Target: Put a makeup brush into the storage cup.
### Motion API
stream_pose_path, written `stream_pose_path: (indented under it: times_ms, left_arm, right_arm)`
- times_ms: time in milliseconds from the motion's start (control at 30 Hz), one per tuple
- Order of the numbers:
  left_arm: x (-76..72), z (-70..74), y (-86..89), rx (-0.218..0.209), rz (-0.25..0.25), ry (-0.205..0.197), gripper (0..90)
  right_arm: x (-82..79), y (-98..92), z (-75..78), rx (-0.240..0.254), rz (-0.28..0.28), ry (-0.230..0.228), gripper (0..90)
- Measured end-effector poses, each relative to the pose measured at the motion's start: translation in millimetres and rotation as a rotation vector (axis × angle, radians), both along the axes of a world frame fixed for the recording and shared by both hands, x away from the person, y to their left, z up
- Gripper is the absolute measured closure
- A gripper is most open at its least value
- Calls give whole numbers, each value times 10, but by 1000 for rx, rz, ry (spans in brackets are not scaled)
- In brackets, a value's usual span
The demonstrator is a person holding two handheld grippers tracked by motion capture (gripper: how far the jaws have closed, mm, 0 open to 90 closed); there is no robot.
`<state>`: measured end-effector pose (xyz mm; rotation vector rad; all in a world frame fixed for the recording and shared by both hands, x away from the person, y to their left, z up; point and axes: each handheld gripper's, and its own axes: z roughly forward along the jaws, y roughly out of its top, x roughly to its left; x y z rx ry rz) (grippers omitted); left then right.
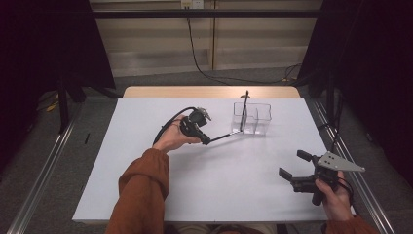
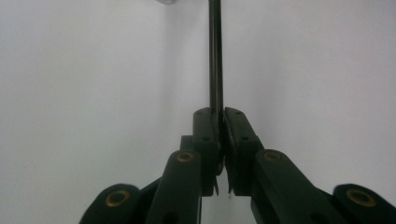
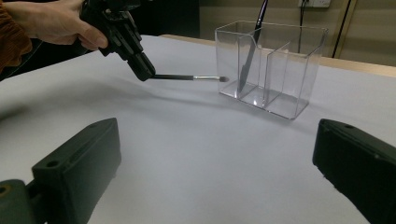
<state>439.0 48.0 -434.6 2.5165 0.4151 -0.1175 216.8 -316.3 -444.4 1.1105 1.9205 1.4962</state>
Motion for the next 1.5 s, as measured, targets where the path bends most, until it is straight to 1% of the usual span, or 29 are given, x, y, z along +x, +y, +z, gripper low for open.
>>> stream_pose_path:
  times_ms: [67,100,133,200,233,300,333,467,600,667,700,733,767,800,900,967,1033,1100,1167,1200,1233,1300,1400,1500]
  left_arm:
    - [-23,11,24,-29,9,-8,844]
    - [-37,17,38,-54,14,-4,843]
    - [-45,28,47,-52,16,-16,843]
    - [-62,42,76,-84,22,-16,843]
    - [-62,50,88,-88,17,-20,843]
    - [-75,63,113,-109,23,-23,843]
    - [-82,69,125,-117,31,-31,843]
    - [-98,71,173,-156,54,-40,843]
    - [-121,79,210,-194,65,-52,843]
    - [-138,85,215,-196,62,-56,843]
    - [-151,84,214,-205,63,-54,843]
    - [-164,91,215,-203,58,-63,843]
    - [-174,95,216,-210,61,-65,843]
    - [-187,103,219,-229,60,-65,843]
    - [-223,124,231,-256,71,-81,843]
    - [-244,114,231,-266,96,-92,843]
    - [-264,93,237,-272,100,-105,843]
    - [-286,74,248,-299,109,-108,843]
    - [-296,67,262,-314,111,-106,843]
    - [-307,68,273,-321,114,-111,843]
    - [-311,68,276,-326,115,-108,843]
    - [-326,77,292,-343,121,-120,843]
    - [-343,94,325,-376,132,-123,843]
    - [-364,100,341,-386,136,-137,843]
  right_arm:
    - [2,2,0,-1,1,0,4]
    - [3,4,-1,-1,2,-2,4]
    - [3,6,-1,0,3,-2,4]
    - [4,10,-1,3,2,-2,4]
    - [5,11,-1,3,3,-2,4]
    - [6,12,0,4,3,-2,4]
    - [6,12,0,4,3,-2,4]
    - [4,12,2,6,6,-2,4]
    - [7,16,3,12,5,0,4]
    - [10,16,3,14,7,0,4]
    - [12,16,4,13,10,2,4]
    - [14,14,4,11,14,3,2]
    - [15,16,6,17,16,6,1]
    - [16,14,7,19,18,6,1]
    - [21,15,11,23,21,3,1]
    - [23,20,14,27,23,4,0]
    - [27,30,14,39,21,5,0]
    - [27,41,18,52,26,4,0]
    - [28,48,22,51,32,-3,0]
    - [30,53,23,55,32,-5,0]
    - [35,60,25,61,31,-10,0]
    - [39,68,29,67,33,-13,0]
    - [51,89,37,69,39,-18,0]
    - [62,106,39,60,47,-20,0]
